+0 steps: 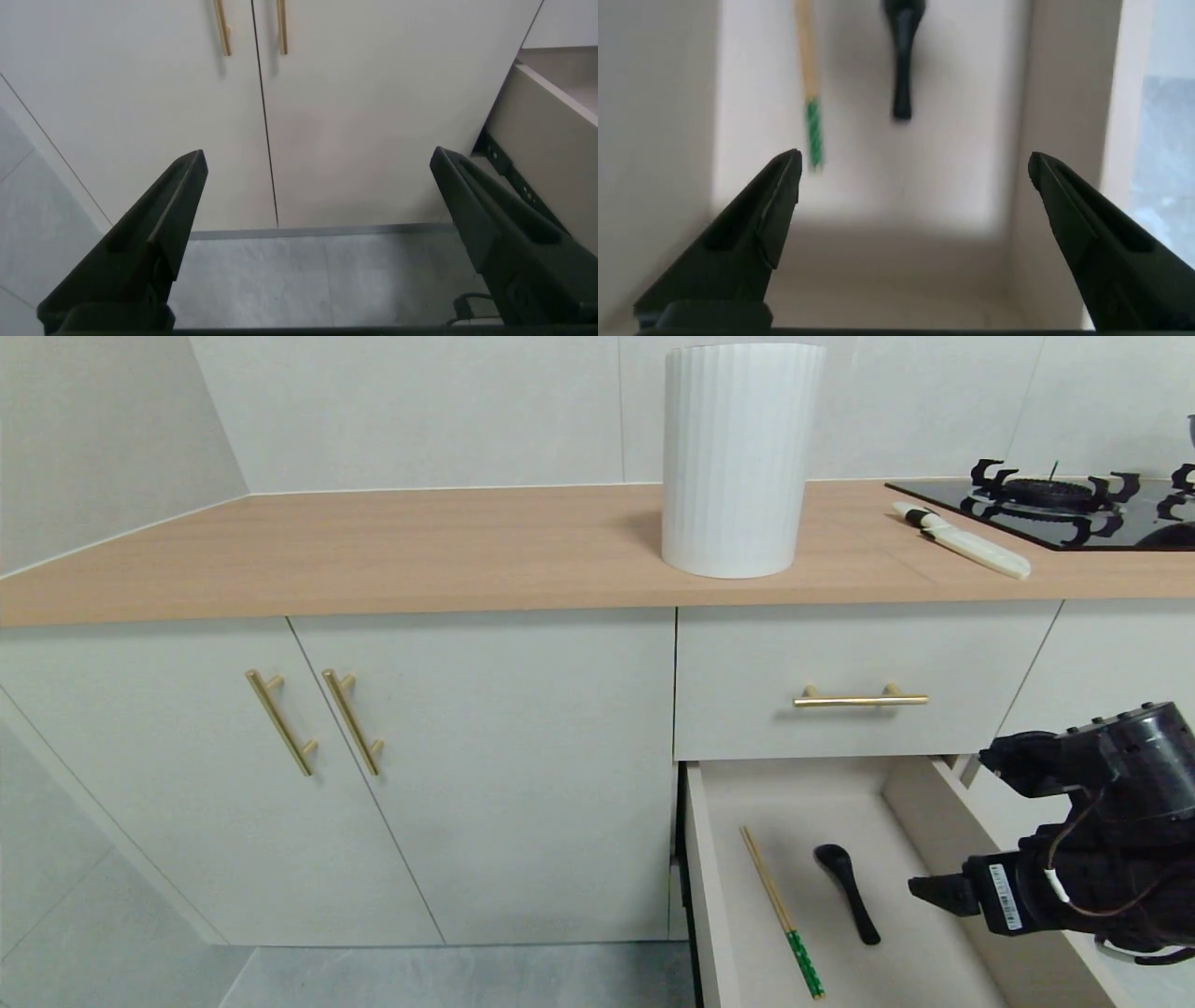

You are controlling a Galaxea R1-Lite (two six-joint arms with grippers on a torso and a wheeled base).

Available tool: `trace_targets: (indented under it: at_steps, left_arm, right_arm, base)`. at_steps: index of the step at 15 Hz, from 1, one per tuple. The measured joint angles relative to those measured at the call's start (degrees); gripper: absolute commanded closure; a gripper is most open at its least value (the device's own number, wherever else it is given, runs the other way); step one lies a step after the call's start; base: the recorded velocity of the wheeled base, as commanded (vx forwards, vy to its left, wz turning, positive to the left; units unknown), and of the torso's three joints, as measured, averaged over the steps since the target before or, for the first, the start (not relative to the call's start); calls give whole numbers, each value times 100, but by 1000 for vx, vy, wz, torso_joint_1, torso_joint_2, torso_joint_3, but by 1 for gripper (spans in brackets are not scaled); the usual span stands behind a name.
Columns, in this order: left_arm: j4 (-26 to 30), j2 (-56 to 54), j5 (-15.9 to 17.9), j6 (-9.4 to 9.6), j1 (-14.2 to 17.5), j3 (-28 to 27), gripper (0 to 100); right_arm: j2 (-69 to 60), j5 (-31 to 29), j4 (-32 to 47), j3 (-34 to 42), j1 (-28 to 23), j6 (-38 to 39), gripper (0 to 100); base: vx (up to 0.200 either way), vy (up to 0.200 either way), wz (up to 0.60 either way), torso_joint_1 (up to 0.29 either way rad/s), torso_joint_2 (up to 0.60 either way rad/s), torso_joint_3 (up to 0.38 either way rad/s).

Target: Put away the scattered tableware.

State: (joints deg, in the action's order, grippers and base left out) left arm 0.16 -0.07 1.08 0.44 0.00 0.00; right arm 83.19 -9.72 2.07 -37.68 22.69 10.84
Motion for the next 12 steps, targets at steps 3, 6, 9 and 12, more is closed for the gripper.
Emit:
trace_targets:
  at_steps: [3, 6, 9, 12]
  left_arm:
    - [2, 0, 2, 13, 0, 0, 0]
    - [2, 0, -2, 2, 0, 0, 0]
    - [0, 0, 0, -6, 0, 0, 0]
    - [2, 0, 0, -4, 0, 0, 0]
  right_arm:
    - [-362, -7, 50, -79, 134, -4, 0]
    - [-477, -5, 52, -88, 154, -4, 0]
    - [-513, -5, 50, -84, 154, -2, 0]
    - [-518, -5, 55, -68, 154, -11, 0]
  base:
    - [0, 0, 0, 0, 0, 0]
    - [0, 0, 0, 0, 0, 0]
    - [0, 0, 0, 0, 0, 0]
    - [-200, 0, 0, 4, 1, -1]
